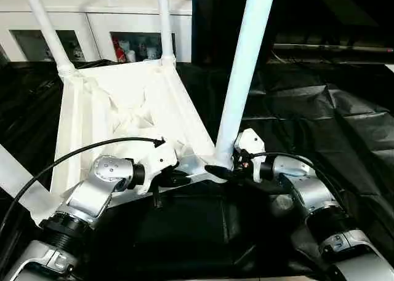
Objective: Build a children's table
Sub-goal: Rotate leg to tighten
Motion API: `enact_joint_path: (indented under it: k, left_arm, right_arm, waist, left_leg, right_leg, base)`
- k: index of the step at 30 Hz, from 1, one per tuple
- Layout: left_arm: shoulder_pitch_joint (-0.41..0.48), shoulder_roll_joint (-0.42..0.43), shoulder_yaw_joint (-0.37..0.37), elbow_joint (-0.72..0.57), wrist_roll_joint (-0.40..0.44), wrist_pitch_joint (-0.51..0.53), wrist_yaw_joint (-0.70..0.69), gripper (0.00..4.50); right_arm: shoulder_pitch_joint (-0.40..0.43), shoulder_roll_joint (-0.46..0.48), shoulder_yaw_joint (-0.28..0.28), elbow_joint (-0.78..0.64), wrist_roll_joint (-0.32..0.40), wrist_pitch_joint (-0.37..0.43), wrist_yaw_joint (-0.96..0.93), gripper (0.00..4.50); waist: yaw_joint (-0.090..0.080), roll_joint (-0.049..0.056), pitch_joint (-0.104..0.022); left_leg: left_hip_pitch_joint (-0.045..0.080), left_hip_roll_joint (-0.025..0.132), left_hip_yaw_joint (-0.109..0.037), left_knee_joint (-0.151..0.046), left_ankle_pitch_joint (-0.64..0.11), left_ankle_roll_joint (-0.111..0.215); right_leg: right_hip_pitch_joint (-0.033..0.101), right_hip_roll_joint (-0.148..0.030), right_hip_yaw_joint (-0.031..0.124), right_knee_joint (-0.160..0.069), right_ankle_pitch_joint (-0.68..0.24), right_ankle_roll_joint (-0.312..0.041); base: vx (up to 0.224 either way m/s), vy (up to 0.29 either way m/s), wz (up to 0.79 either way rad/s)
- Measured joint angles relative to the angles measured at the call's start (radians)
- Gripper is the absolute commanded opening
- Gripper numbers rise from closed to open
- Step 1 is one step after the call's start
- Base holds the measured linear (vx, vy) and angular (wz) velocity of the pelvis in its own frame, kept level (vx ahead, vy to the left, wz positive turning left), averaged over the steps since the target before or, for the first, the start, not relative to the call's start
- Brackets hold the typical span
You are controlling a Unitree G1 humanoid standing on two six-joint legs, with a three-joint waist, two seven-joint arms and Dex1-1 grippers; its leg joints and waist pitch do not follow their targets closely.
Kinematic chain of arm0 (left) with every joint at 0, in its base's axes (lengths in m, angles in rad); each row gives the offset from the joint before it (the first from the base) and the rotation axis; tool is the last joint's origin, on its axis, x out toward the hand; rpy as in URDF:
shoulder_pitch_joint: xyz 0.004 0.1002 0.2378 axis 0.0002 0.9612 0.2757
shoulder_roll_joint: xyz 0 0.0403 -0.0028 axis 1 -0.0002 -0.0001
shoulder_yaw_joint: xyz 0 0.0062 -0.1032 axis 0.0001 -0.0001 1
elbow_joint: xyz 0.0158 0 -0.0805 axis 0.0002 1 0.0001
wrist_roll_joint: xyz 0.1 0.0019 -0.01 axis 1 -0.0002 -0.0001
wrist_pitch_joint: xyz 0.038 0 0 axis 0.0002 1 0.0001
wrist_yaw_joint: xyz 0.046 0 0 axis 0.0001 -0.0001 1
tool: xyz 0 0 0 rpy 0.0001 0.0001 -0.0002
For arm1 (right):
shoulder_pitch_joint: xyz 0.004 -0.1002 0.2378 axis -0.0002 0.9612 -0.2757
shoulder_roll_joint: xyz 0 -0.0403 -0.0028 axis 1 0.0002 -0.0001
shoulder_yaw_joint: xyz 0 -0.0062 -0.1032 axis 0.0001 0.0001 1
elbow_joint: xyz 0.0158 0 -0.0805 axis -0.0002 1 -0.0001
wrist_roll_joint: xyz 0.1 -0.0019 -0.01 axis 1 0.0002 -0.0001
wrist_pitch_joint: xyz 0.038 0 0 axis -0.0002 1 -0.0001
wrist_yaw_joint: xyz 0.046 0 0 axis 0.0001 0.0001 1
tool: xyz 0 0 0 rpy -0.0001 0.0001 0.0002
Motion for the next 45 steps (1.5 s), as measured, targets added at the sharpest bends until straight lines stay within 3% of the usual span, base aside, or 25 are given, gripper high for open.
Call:
enact_joint_path:
  k: [4,14,24,28,31,32,41,45]
  left_arm:
    - [0.000,0.000,0.000,0.000,0.000,0.000,-0.001,0.00]
    - [0.000,-0.005,0.007,0.006,0.000,0.007,-0.002,0.00]
    - [-0.118,-0.250,0.030,0.137,0.075,0.169,0.338,0.00]
    - [-0.138,-0.328,0.009,0.167,0.129,0.170,0.444,0.00]
    - [-0.138,-0.341,-0.012,0.170,0.158,0.152,0.473,0.00]
    - [-0.138,-0.341,-0.014,0.170,0.160,0.151,0.476,0.00]
    - [-0.131,-0.321,-0.020,0.162,0.166,0.124,0.458,0.00]
    - [-0.108,-0.265,-0.020,0.134,0.154,0.076,0.388,0.00]
  right_arm:
    - [0.000,0.001,-0.002,0.002,0.002,0.000,0.004,2.81]
    - [0.000,0.014,-0.014,0.014,0.006,0.003,-0.008,2.74]
    - [-0.103,0.200,-0.143,0.186,-0.016,0.089,-0.666,2.73]
    - [-0.140,0.228,-0.166,0.234,-0.034,0.097,-0.823,2.73]
    - [-0.151,0.235,-0.184,0.257,-0.036,0.089,-0.847,2.73]
    - [-0.156,0.237,-0.187,0.264,-0.035,0.087,-0.845,3.29]
    - [-0.156,0.246,-0.223,0.291,0.006,0.045,-0.784,3.99]
    - [-0.142,0.195,-0.203,0.226,0.026,0.027,-0.608,4.41]
  waist:
    - [0.000,0.000,0.000]
    - [-0.002,0.000,0.000]
    - [-0.010,-0.001,0.000]
    - [-0.005,-0.001,0.000]
    - [-0.004,-0.001,-0.001]
    - [-0.004,-0.002,-0.002]
    - [-0.004,-0.001,-0.002]
    - [-0.003,-0.001,-0.002]
  left_leg:
    - [0.000,0.000,0.000,0.000,0.000,0.000]
    - [0.001,0.000,0.000,0.000,0.000,0.000]
    - [0.003,0.000,0.000,0.000,0.000,0.000]
    - [0.003,-0.002,0.000,0.000,0.000,0.000]
    - [0.003,-0.002,0.000,0.000,0.000,0.000]
    - [0.003,-0.002,0.000,0.000,0.000,0.000]
    - [0.000,-0.002,-0.001,-0.002,0.000,0.000]
    - [0.001,-0.002,-0.001,-0.009,0.000,0.000]
  right_leg:
    - [0.000,0.000,0.000,0.000,0.000,0.000]
    - [0.000,0.000,0.000,0.000,0.000,0.000]
    - [0.001,0.000,0.000,-0.001,-0.001,0.002]
    - [0.002,-0.001,0.001,-0.002,-0.001,0.002]
    - [0.003,-0.002,0.001,-0.003,-0.001,0.003]
    - [0.003,-0.002,0.001,-0.002,-0.001,0.003]
    - [0.001,-0.002,0.000,-0.002,-0.001,0.003]
    - [0.000,-0.002,-0.001,-0.002,-0.001,0.003]
  base:
    - [0.000,0.000,0.00]
    - [0.000,0.000,0.00]
    - [0.000,0.000,0.00]
    - [0.000,0.000,0.00]
    - [0.000,0.000,0.00]
    - [0.000,0.000,0.00]
    - [0.000,0.000,0.00]
    - [0.000,0.000,0.00]
